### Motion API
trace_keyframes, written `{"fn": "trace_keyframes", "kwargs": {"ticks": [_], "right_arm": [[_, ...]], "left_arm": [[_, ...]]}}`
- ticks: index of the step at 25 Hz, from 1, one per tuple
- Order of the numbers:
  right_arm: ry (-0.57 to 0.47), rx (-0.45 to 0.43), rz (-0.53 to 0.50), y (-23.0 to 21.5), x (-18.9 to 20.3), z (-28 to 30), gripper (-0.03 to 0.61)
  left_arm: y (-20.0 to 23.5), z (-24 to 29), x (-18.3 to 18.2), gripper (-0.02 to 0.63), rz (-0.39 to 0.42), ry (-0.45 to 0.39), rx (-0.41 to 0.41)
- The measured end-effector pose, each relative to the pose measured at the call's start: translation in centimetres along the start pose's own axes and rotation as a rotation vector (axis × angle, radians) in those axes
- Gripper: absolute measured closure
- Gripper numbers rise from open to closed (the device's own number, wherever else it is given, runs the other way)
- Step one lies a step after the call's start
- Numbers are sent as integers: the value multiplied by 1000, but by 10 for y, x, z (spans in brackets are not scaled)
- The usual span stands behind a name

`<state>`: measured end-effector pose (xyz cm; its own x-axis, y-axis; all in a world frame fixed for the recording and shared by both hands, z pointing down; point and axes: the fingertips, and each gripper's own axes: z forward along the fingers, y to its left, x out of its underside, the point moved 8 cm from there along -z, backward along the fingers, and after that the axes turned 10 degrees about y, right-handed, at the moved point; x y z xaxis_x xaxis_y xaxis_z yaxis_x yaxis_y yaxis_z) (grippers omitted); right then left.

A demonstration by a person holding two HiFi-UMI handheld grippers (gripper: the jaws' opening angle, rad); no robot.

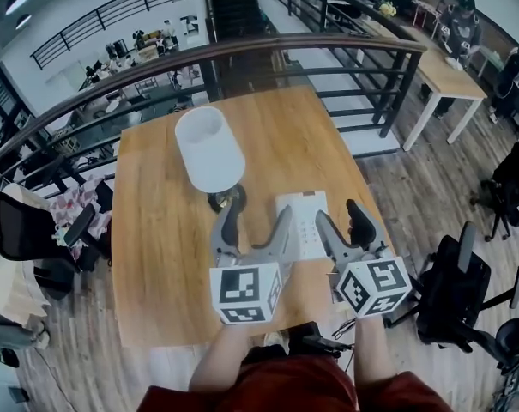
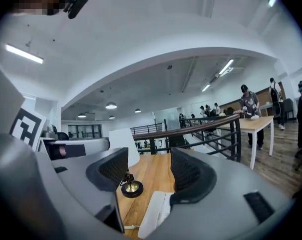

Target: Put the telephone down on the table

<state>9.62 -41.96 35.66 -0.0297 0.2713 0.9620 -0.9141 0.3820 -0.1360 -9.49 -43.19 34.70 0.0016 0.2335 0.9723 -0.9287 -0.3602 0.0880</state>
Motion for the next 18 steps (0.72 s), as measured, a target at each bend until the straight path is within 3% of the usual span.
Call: {"fn": "trace_keyframes", "kwargs": {"ticks": [5,11,13,14,16,18], "right_arm": [[-41,9,-148,32,-17,-20,305],[-136,39,-177,46,-29,-35,307],[-167,54,-174,47,-32,-42,366],[-180,64,-172,47,-34,-46,404],[-199,79,-175,46,-36,-49,482],[-209,84,-171,45,-36,-51,510]], "left_arm": [[-4,-29,-15,215,41,-47,-22],[-5,-46,-21,216,70,-83,-31],[-6,-50,-22,224,74,-90,-32],[-6,-52,-23,255,75,-95,-38],[-7,-56,-25,392,78,-109,-54],[-8,-58,-28,458,78,-120,-57]]}}
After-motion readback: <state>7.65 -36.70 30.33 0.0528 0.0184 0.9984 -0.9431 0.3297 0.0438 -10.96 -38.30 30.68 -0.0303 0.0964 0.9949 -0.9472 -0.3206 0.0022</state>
